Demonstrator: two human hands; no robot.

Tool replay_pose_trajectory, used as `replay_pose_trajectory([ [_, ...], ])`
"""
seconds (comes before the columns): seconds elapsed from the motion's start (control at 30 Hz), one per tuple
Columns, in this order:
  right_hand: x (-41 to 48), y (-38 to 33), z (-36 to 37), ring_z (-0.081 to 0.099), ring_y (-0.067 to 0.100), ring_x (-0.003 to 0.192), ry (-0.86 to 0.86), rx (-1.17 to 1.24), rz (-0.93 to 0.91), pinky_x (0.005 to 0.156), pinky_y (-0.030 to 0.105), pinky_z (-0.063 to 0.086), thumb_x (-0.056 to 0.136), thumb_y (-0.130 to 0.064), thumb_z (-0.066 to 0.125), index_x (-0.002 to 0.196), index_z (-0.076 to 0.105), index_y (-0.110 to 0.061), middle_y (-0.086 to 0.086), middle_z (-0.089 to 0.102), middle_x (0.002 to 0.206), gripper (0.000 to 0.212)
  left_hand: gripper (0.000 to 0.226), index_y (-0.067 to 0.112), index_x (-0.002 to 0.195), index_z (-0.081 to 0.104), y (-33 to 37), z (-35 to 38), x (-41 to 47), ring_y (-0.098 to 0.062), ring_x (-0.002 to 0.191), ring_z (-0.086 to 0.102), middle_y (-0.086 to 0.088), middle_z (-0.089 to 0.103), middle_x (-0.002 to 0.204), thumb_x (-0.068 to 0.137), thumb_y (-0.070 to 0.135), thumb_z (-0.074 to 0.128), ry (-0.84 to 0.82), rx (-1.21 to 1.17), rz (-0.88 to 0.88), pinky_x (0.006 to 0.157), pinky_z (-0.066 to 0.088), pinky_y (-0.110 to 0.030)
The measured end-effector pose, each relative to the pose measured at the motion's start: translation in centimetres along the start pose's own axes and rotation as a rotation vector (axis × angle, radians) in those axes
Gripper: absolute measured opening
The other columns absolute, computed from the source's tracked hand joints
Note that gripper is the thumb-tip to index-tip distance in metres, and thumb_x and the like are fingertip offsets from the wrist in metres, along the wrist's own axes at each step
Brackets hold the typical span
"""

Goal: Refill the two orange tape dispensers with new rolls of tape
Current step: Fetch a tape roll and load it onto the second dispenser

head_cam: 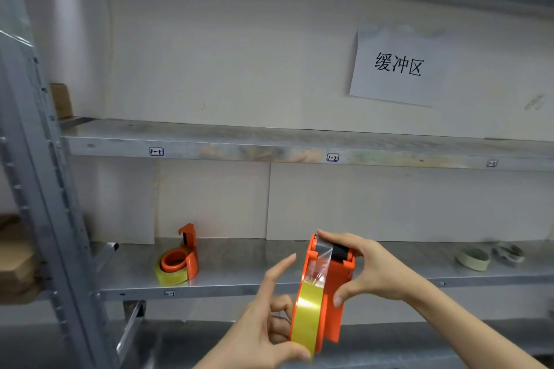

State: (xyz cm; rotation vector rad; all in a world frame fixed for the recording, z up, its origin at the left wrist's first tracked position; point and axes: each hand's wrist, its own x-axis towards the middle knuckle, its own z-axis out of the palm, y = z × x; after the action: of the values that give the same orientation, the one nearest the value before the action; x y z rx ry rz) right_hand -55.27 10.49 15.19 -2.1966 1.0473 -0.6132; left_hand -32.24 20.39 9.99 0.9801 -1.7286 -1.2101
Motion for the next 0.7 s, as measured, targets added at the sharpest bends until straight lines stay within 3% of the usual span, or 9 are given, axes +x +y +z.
replay_pose_trajectory([
  [0.13,-0.5,0.5,-0.6,0.054,-0.006,0.114,0.013,0.051,0.008,0.091,0.011,0.047,0.043,-0.028,0.095,0.133,0.04,-0.043,-0.019,0.056,0.126,0.106,0.103,0.064,0.13,0.029,-0.9,-0.2,0.2,-0.029,0.073,0.056,-0.005,0.059,0.086,0.07,0.001,0.084,0.038,-0.094,0.011,0.078,0.052,-0.04],
  [0.27,-1.0,1.5,-1.4,0.062,0.011,0.113,0.029,0.179,-0.014,0.096,0.027,0.05,0.051,-0.02,0.093,0.129,0.048,-0.036,-0.01,0.064,0.125,0.092,0.092,0.058,0.119,0.043,-0.9,-0.2,0.5,-0.018,0.071,0.065,0.001,0.064,0.084,0.069,-0.01,0.08,0.075,-0.161,0.014,0.074,0.055,-0.031],
  [0.37,-1.2,2.1,-1.8,0.064,0.015,0.11,0.043,0.253,-0.006,0.092,0.033,0.054,0.061,-0.021,0.087,0.125,0.055,-0.037,-0.009,0.066,0.121,0.073,0.081,0.045,0.121,0.047,-0.7,0.0,0.8,-0.021,0.078,0.069,-0.002,0.067,0.088,0.07,-0.009,0.08,0.088,-0.13,0.002,0.078,0.058,-0.035],
  [0.5,-0.9,3.0,-2.1,0.066,0.018,0.107,0.027,0.353,0.048,0.083,0.038,0.058,0.067,-0.017,0.084,0.127,0.054,-0.034,-0.002,0.065,0.123,0.07,0.069,0.025,0.124,0.054,-0.8,0.5,1.4,-0.025,0.086,0.07,-0.012,0.069,0.095,0.07,-0.009,0.08,0.135,-0.073,-0.03,0.082,0.059,-0.037],
  [0.57,-0.5,3.4,-1.9,0.068,0.022,0.103,0.021,0.4,0.09,0.078,0.039,0.059,0.07,-0.009,0.08,0.129,0.053,-0.03,0.004,0.063,0.123,0.069,0.067,0.024,0.125,0.058,-1.1,0.6,1.6,-0.026,0.09,0.071,-0.019,0.07,0.102,0.07,-0.008,0.08,0.177,-0.056,-0.028,0.081,0.058,-0.033],
  [0.7,1.4,3.8,-1.3,0.07,0.021,0.097,0.034,0.429,0.145,0.076,0.044,0.06,0.067,-0.014,0.082,0.127,0.054,-0.029,0.006,0.063,0.12,0.068,0.067,0.028,0.125,0.06,-2.5,-0.2,2.4,-0.024,0.101,0.071,-0.009,0.072,0.113,0.071,-0.005,0.08,0.267,0.018,-0.032,0.087,0.058,-0.032],
])
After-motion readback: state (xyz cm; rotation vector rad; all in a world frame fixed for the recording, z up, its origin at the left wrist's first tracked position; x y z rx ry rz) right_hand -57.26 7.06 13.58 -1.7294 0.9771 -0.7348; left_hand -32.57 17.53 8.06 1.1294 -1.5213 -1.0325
